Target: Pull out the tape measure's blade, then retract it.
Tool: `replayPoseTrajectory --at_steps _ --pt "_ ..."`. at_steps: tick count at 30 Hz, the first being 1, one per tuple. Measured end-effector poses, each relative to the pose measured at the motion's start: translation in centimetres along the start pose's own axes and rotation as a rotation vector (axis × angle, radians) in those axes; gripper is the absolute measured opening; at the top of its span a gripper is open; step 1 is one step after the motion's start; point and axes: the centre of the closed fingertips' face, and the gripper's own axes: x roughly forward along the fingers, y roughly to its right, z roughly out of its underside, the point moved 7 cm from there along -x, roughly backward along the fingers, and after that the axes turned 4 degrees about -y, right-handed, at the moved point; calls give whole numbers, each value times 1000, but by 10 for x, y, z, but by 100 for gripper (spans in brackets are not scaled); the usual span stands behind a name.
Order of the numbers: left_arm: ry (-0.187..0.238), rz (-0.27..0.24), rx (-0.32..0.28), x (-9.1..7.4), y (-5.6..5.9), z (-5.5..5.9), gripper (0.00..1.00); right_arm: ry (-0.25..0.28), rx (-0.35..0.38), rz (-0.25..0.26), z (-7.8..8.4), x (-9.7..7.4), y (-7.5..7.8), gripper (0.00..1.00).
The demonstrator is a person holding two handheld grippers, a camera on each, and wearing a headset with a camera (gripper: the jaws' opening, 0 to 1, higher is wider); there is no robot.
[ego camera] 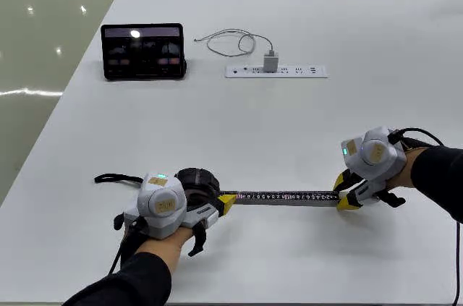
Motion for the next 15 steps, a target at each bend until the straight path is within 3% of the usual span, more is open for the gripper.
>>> replayPoseTrajectory --at_steps 5,7,12,15 --pt "9 -12 -7 0 -2 -1 100 1 -13 -1 -1 1 1 12" --pt "10 -12 -47 0 -4 -1 100 5 -2 -9 0 2 2 12" --pt "13 -32 -81 0 -8 0 100 -13 -27 -3 -1 3 0 11" --pt "17 -44 -72 1 -8 -2 98 -26 -10 3 -1 3 3 11"
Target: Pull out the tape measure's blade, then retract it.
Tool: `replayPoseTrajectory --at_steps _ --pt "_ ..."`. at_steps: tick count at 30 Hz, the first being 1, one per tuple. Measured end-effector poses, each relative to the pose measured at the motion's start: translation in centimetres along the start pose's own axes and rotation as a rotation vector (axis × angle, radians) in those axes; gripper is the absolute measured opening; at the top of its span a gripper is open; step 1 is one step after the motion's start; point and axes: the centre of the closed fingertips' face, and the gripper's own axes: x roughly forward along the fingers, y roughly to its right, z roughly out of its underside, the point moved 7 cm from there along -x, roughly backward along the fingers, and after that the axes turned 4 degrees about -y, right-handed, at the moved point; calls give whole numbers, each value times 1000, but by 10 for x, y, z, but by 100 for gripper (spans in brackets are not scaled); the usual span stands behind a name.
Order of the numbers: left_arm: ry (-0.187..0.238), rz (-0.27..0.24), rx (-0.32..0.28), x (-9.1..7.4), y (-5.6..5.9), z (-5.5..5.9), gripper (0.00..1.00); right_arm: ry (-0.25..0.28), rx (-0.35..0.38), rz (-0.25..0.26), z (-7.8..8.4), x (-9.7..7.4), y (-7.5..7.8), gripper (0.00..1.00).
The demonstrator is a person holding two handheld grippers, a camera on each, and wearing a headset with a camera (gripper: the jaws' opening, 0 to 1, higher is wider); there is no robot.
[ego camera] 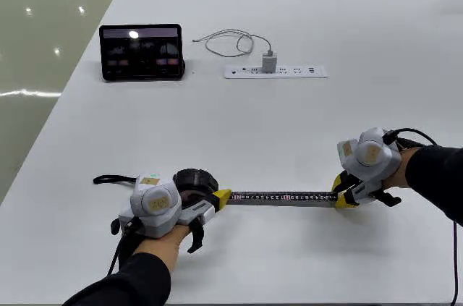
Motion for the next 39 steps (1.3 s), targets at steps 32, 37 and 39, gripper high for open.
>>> replayPoseTrajectory --at_steps 32,37,39 --pt "-64 -64 40 15 13 -1 63 -48 102 33 -3 3 0 11" --pt "-84 -73 55 15 12 -1 62 -41 116 34 -3 3 0 11" --pt "-84 -71 54 15 12 -1 62 -42 117 34 -3 3 0 11"
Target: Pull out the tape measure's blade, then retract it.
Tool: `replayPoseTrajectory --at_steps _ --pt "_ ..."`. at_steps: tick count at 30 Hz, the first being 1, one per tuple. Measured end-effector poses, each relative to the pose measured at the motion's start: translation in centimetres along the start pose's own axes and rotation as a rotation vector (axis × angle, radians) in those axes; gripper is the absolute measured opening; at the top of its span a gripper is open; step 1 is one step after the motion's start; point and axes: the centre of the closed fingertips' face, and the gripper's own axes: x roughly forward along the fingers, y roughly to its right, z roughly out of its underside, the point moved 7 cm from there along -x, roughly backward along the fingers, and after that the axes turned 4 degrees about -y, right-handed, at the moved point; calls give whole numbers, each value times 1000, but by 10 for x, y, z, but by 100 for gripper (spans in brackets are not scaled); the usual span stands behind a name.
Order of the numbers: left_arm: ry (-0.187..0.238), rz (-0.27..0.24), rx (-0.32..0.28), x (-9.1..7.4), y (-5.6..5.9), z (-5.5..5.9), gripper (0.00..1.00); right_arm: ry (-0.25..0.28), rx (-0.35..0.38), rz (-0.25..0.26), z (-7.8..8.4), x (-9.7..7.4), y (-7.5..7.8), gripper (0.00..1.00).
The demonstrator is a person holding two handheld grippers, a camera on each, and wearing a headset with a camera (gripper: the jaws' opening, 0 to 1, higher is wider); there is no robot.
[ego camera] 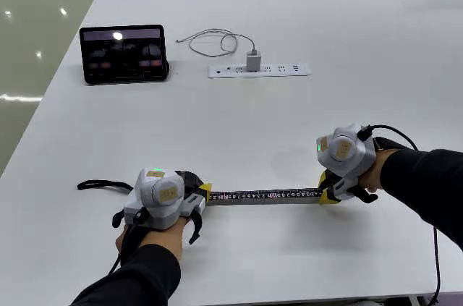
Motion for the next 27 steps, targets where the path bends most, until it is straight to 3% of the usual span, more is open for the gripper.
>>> replayPoseTrajectory --at_steps 7,9,27 --pt "-5 4 -4 -1 0 0 62 1 1 3 -2 0 0 11" --pt "-6 5 -6 -1 0 0 62 4 36 1 -2 -1 -1 11" --pt "-11 9 -11 1 0 0 62 45 -60 -5 -21 5 -4 11"
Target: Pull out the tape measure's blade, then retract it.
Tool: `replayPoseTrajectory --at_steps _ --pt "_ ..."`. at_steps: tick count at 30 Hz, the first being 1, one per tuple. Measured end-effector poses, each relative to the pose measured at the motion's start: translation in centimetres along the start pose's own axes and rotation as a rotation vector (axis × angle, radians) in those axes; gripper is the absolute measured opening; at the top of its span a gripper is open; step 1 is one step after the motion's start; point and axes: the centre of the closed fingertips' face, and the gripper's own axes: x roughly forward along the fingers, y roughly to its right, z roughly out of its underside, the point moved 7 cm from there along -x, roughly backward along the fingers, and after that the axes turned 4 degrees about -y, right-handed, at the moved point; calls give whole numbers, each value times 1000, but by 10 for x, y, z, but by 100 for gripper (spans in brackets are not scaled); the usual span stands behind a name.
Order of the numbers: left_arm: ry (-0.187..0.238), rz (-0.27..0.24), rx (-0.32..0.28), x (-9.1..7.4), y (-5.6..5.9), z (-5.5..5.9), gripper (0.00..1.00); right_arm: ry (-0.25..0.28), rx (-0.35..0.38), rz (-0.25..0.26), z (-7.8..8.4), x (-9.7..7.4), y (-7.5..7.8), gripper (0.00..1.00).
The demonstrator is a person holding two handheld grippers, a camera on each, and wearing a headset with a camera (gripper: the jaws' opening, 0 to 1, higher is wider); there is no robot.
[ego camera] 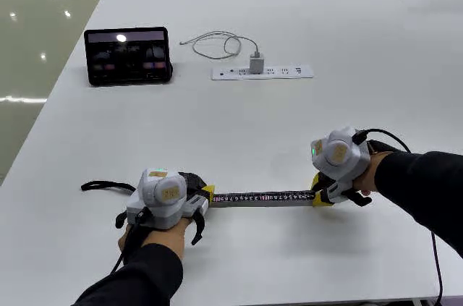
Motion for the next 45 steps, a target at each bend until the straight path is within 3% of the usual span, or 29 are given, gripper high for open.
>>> replayPoseTrajectory --at_steps 21,35,45 --pt "-9 3 -7 0 0 0 62 18 -46 -8 -17 4 1 10" --pt "-12 5 -12 0 0 0 62 26 -5 2 -24 7 1 11" --pt "-14 8 -14 0 0 0 62 26 -29 -3 -28 9 -1 11"
